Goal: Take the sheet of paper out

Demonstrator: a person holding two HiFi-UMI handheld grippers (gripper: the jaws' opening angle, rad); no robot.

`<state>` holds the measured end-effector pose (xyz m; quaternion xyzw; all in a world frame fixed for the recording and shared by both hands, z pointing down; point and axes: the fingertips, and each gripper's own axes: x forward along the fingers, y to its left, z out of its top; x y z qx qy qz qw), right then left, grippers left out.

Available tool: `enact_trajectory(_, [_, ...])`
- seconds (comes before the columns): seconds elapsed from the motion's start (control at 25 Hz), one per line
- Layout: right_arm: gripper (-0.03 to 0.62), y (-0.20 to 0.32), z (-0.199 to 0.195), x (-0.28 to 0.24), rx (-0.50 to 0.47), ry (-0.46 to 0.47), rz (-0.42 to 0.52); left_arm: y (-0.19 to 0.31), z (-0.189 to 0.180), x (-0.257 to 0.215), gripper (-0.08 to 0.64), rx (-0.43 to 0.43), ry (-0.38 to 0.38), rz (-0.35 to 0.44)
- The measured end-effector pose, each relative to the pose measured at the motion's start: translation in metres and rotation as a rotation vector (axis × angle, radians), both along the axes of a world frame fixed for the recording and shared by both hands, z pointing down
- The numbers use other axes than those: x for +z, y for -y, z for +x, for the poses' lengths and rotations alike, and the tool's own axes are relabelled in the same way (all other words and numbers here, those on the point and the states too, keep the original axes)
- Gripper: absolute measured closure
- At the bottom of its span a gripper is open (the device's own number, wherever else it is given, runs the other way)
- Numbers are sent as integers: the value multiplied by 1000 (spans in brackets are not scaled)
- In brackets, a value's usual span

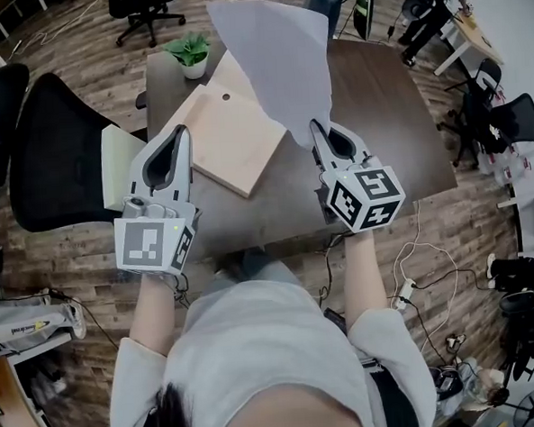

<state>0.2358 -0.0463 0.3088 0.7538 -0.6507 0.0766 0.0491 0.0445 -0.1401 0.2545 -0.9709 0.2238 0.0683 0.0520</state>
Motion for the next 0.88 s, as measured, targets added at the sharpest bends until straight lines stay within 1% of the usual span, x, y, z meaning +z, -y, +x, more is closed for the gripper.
enact_trajectory(0.36, [578,-12,-5,-6,61,-16,44,-4,-2,-2,551,26,-5,2])
enact_trajectory(0.64, [578,-19,-7,-12,100,-61,71,-4,-7,-3,551,20,-9,0])
enact_trajectory(0.88, [578,-22,-13,-14,117,-73,94,-3,-14,-4,551,12,-12,5])
